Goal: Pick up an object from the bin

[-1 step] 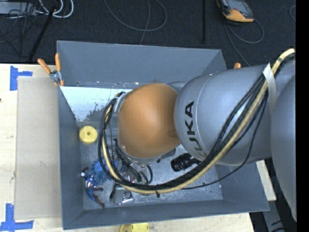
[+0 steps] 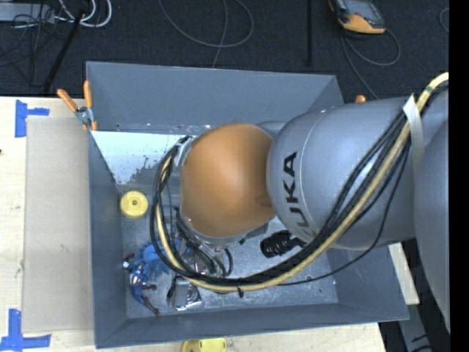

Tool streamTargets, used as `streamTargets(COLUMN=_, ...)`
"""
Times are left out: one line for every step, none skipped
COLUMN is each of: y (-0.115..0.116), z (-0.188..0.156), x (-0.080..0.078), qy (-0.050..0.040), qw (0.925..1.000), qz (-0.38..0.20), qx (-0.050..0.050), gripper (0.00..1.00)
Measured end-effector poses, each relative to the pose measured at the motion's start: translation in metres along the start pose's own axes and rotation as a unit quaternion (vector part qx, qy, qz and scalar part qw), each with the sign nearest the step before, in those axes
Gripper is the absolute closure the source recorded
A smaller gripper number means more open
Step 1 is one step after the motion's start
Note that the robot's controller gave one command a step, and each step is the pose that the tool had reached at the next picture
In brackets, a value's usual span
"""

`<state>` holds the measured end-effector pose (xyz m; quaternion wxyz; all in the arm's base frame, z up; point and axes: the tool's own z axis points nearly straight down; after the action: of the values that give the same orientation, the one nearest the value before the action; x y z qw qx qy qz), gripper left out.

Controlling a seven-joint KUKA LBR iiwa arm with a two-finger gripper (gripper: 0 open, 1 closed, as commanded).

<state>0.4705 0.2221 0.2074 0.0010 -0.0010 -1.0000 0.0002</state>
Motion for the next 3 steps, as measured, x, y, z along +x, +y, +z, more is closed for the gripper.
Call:
streamTargets(y=-0.035, z=0.024, x=-0.015, qy=-0.0007, qw=0.9993, qz=-0.038, qx=0.000, gripper=0.00)
streamTargets(y=-0.052, z=0.042, x=-0.038, qy=-0.0010, qw=0.9983, qz=-0.058, qx=0.001, gripper=0.00)
streamTargets(y=-0.010, z=0.079, x=-0.079, qy=-0.0036, qw=0.9981, qz=-0.062, qx=-0.001, gripper=0.00)
